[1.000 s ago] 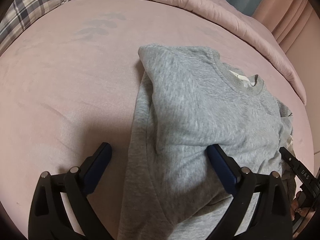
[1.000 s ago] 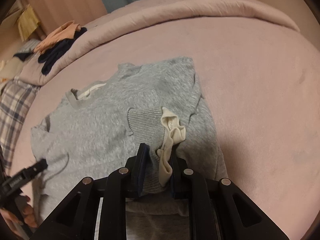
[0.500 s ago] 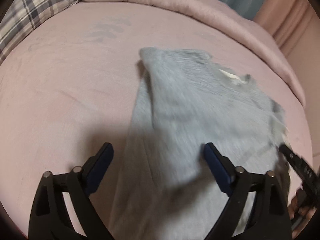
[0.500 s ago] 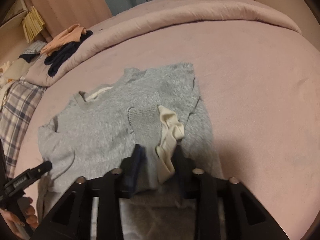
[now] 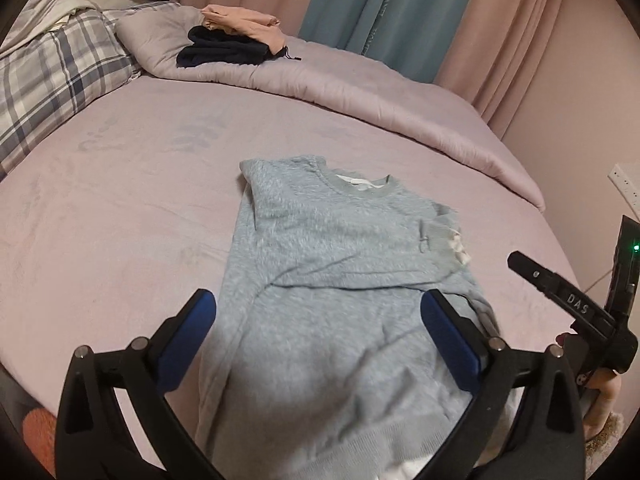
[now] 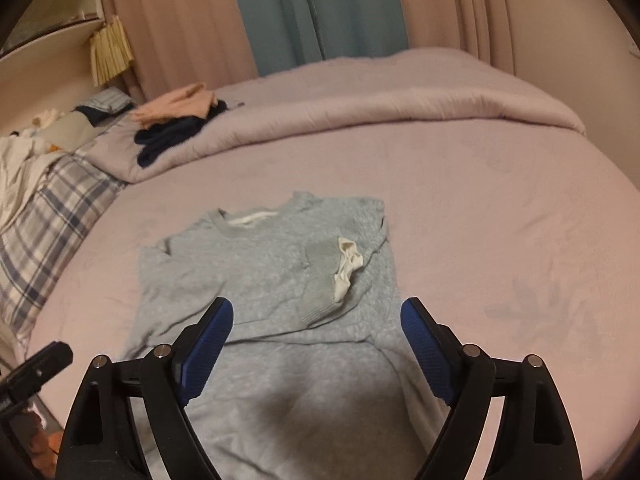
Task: Fold small clothes
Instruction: 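Move both tools down to the ribbed hem of the sweatshirt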
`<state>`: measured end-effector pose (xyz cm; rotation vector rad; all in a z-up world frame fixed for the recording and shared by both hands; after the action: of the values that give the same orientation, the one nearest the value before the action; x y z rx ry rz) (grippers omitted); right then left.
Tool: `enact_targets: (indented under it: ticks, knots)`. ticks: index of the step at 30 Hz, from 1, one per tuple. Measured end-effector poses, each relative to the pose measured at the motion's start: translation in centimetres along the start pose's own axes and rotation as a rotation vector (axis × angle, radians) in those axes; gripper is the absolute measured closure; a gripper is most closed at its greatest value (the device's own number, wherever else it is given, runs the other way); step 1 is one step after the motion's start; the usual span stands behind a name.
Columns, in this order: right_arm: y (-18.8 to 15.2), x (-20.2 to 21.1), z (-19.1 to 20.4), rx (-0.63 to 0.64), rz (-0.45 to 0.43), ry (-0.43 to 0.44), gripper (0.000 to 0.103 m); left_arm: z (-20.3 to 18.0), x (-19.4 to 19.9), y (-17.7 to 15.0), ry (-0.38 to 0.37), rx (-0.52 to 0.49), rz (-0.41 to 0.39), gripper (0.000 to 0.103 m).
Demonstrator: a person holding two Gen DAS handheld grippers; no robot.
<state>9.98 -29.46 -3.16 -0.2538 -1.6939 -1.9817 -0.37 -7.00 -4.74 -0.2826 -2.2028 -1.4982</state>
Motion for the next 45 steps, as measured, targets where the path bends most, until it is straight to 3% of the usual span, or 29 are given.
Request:
enact_targets:
  ticks: [13,29,45]
  knots:
    - [-2.2,4.8,-0.6,-0.044,-0.06,0.009,0.014,1.4,3.6,-2.5,-0.013,0.039,-0.025,0.001]
    - [-6.5,6.5,-1.3,-0.056,0.012,0.008,0.014,3.1,3.3,-6.3,-0.014,0.031,0.098,0.001]
    - [-9.3,7.3,-1.9,-0.058,0.093,-0.028,0.014,6.5,2.9,-8.6,0.039,0.059,0.171,0.002]
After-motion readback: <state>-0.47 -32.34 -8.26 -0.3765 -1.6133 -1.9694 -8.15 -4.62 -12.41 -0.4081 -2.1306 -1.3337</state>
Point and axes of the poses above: each gripper's, at about its wrist camera, not at the fingertips, and x roughly against the way its jaws point, z to its left, y to its top, the point moved 1 cm from there along -x, roughly the way its jaws point, and after that the axes turned 14 degrees about -z, right-handed, at the moved point
